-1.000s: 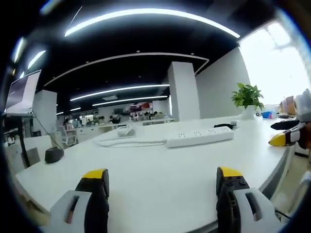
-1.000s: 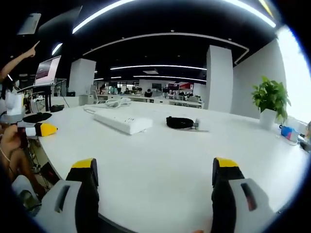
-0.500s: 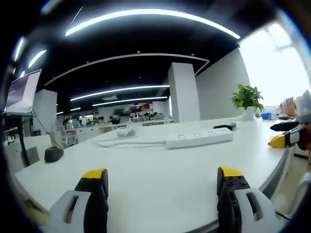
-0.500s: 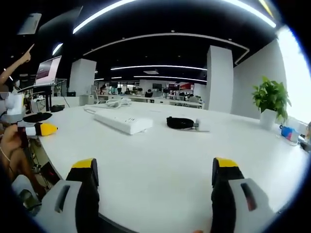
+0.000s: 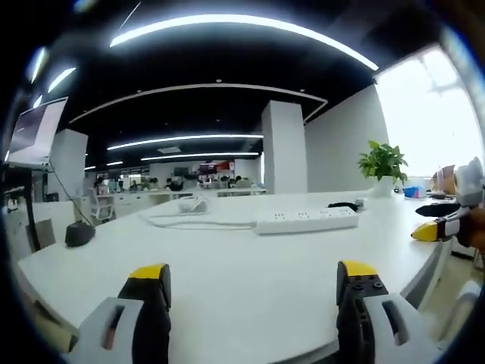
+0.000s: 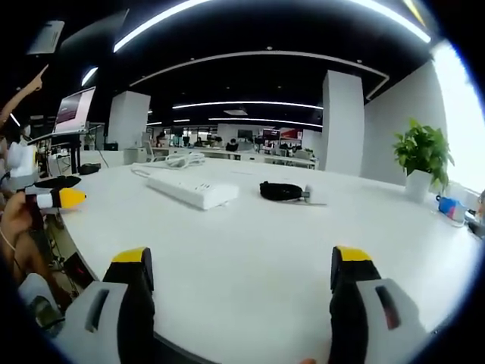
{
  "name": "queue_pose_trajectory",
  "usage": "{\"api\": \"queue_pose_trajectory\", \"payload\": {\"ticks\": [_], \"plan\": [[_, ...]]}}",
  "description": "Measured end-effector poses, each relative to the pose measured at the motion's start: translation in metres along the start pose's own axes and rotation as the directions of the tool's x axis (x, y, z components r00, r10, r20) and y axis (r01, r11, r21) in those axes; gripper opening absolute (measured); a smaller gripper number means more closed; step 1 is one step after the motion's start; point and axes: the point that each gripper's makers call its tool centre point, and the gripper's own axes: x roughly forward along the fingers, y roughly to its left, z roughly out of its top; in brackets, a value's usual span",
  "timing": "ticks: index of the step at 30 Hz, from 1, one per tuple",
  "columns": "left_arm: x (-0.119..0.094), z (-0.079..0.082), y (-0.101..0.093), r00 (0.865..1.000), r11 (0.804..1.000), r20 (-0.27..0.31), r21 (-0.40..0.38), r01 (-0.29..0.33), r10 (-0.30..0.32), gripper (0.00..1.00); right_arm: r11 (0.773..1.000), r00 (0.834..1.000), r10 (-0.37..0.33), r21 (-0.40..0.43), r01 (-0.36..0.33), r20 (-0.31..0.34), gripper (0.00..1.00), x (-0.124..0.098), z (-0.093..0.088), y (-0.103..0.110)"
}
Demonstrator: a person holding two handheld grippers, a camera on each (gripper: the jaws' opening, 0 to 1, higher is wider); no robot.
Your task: Straighten the power strip on the desk, plug the charger into it
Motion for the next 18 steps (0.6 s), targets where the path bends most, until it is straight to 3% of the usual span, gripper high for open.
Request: {"api": "queue_pose_trajectory", "payload": {"ticks": [8,13,15,18], "plan": [[-0.001,-0.001,-0.001,1.000,1.000,-0.014,-0.007,0.004,-0.004,0.91,1.000,1.000,0.007,0.011,-0.007,-0.003,0.98,-0.002,0.003,0.002],[0.000,0.002,0.004,0.996,1.000,-0.088,-0.014,0.024,-0.025,0.86,1.000,0.997,0.016,-0.006,-0.015,0.072,1.00,-0.004,0.033,-0.004],[0.002,0.013,0.002,0.996,0.998,-0.062,0.003,0.064,-0.064,0.86,0.999,0.993,0.027,-0.024,-0.024,0.117,0.99,-0.002,0.050,-0.008],[0.009,0.023,-0.003,0.990,0.990,-0.038,-0.034,0.135,-0.137,0.86,0.999,0.992,0.037,-0.040,-0.033,0.117,0.99,0.007,0.059,-0.012]]}}
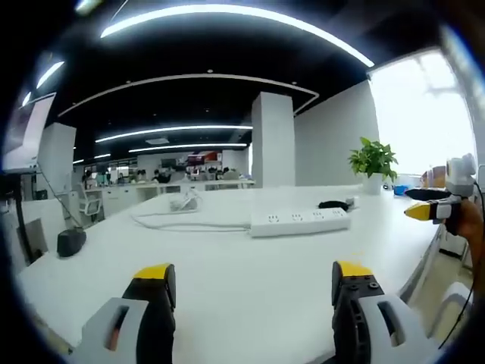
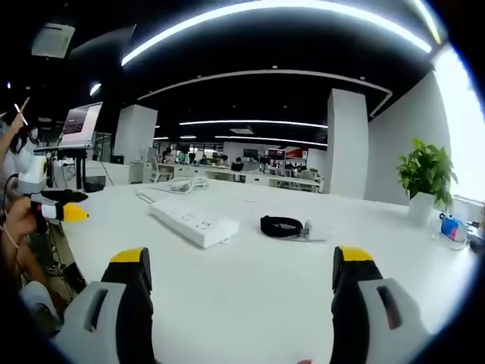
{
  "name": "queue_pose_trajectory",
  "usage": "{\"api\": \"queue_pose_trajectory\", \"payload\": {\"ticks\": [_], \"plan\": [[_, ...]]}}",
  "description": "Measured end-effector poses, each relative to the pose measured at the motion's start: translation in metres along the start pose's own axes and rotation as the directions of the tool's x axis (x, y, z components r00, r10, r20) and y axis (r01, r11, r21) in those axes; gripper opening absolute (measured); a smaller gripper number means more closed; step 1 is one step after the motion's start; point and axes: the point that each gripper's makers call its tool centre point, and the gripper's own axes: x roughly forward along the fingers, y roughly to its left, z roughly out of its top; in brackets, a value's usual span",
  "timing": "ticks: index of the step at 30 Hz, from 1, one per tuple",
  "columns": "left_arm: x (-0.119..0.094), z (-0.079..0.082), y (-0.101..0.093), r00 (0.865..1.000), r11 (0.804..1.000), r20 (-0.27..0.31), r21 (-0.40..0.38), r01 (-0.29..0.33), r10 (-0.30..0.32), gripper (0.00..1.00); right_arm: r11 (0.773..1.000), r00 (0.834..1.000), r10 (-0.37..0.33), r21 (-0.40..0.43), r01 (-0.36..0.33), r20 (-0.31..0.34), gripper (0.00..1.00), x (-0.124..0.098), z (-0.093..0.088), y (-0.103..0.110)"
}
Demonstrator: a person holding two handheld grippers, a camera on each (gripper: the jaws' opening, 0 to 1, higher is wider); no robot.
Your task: Straighten the power strip on the desk, plug the charger into it
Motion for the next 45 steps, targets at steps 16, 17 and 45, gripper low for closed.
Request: {"api": "queue_pose_trajectory", "payload": {"ticks": [16,17,45], "plan": [[0.061,0.051,-0.008,0.974,0.974,0.006,-0.008,0.225,-0.225,0.91,0.978,0.976,0.206,-0.004,-0.206,-0.065,0.99,0.068,0.010,0.010],[0.063,0.052,-0.007,0.973,0.973,0.003,-0.002,0.229,-0.229,0.91,0.975,0.972,0.221,-0.004,-0.222,-0.074,0.99,0.073,0.008,0.012],[0.145,0.010,-0.019,0.919,0.933,-0.199,0.053,0.356,-0.340,0.99,0.912,0.876,0.403,0.038,-0.408,-0.263,0.97,0.118,-0.042,0.047]]}}
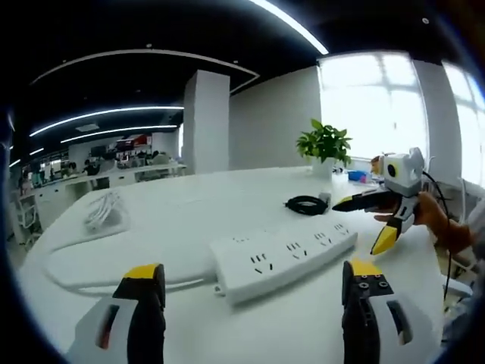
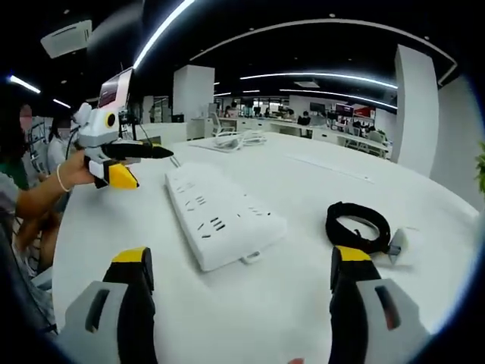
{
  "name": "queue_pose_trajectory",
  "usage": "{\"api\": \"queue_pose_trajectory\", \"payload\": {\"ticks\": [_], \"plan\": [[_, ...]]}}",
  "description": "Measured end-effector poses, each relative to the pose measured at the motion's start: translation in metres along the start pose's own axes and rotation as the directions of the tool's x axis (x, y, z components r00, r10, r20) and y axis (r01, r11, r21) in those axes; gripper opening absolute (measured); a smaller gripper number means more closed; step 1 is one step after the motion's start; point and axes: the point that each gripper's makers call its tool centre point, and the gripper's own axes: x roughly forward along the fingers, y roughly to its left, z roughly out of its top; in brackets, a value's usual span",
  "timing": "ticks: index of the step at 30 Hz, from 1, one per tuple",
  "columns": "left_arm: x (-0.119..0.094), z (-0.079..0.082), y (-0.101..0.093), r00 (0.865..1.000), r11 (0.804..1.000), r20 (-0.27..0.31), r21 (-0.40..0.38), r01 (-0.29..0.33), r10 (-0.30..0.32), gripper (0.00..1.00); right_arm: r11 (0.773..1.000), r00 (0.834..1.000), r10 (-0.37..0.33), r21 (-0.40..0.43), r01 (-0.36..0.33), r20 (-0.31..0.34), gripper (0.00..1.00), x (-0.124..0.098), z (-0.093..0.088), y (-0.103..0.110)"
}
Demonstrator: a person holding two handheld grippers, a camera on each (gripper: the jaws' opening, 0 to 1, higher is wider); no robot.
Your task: Straighten the power strip on the desk, plug the charger into it
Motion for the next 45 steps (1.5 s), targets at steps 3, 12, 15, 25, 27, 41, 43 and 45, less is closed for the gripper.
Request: {"api": "queue_pose_trajectory", "payload": {"ticks": [3,12,15,25,27,41,43,45], "plan": [[0.005,-0.004,0.000,1.000,1.000,-0.017,0.001,0.004,-0.004,0.98,1.000,1.000,0.006,-0.003,-0.006,-0.018,0.95,0.003,-0.001,0.004],[0.014,-0.012,-0.005,0.997,0.999,-0.059,-0.022,0.045,-0.046,0.94,0.999,0.998,0.030,-0.017,-0.031,-0.050,0.94,0.013,-0.007,0.014],[0.016,-0.012,-0.004,0.997,0.999,-0.060,-0.014,0.044,-0.044,0.93,0.999,0.998,0.030,-0.014,-0.031,-0.057,0.94,0.014,-0.007,0.014],[0.026,-0.016,-0.005,0.992,0.998,-0.111,0.006,0.064,-0.063,0.83,1.000,0.998,0.013,-0.002,-0.013,-0.057,0.90,0.018,-0.005,0.009],[0.027,-0.016,-0.005,0.991,0.998,-0.115,-0.004,0.069,-0.069,0.81,1.000,0.998,0.020,0.001,-0.020,-0.059,0.88,0.021,-0.005,0.011],[0.027,-0.018,0.005,0.990,0.998,-0.129,0.029,0.054,-0.050,0.65,0.999,0.998,0.030,0.019,-0.029,-0.061,0.82,0.032,-0.004,0.013],[0.027,-0.019,0.007,0.990,0.998,-0.129,0.037,0.056,-0.051,0.63,0.999,0.998,0.034,0.020,-0.032,-0.058,0.80,0.034,-0.004,0.014],[0.027,-0.019,0.008,0.990,0.997,-0.127,0.037,0.060,-0.055,0.63,0.999,0.998,0.035,0.017,-0.034,-0.049,0.78,0.036,-0.002,0.015]]}}
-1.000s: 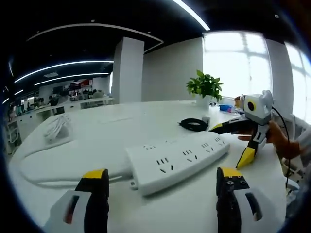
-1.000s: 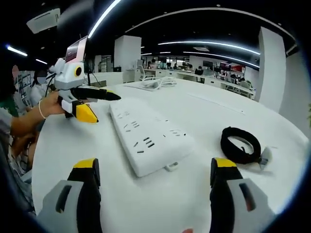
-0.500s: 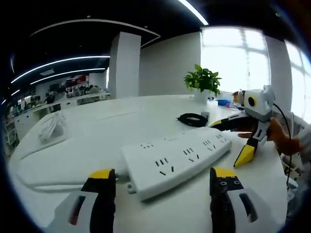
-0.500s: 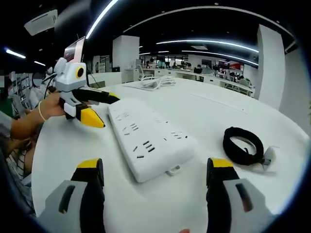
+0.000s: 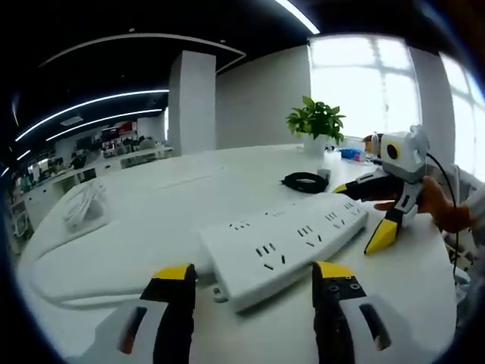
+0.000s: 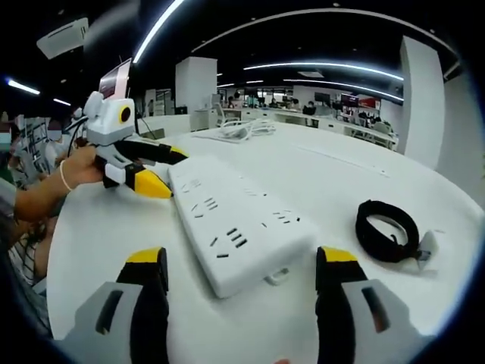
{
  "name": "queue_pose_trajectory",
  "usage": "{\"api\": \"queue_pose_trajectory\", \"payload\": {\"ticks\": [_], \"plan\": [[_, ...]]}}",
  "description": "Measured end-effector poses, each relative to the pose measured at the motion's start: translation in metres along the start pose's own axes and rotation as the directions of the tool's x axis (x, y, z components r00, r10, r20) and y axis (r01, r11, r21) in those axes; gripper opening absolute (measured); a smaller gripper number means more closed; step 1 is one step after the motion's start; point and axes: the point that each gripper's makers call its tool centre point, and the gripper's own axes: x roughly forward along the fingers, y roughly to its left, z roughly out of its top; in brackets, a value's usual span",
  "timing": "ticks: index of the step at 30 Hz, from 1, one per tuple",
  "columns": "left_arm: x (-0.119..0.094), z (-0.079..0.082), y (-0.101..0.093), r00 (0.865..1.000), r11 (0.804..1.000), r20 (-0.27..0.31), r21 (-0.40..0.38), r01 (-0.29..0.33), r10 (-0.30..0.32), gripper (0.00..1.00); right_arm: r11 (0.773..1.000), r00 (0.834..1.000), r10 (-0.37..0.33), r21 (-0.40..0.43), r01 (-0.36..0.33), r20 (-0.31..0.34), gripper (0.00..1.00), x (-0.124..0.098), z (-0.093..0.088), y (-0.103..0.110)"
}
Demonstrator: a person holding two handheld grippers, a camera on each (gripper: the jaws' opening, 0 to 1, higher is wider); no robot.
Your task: Straighten the power strip on the desk, plug the charger into it
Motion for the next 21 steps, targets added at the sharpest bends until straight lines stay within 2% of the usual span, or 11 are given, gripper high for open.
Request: {"api": "queue_pose_trajectory", "payload": {"ticks": [5,21], "plan": [[0.0003,-0.0020,0.0011,1.000,0.999,-0.010,0.041,-0.003,0.003,0.62,1.000,1.000,-0.008,0.010,0.008,0.005,0.76,0.0032,0.0019,-0.0002],[0.0008,-0.0033,0.0015,0.999,0.997,-0.044,0.078,-0.024,0.028,0.60,0.999,0.999,-0.048,0.025,0.048,-0.010,0.66,0.0043,0.0046,-0.0092]]}}
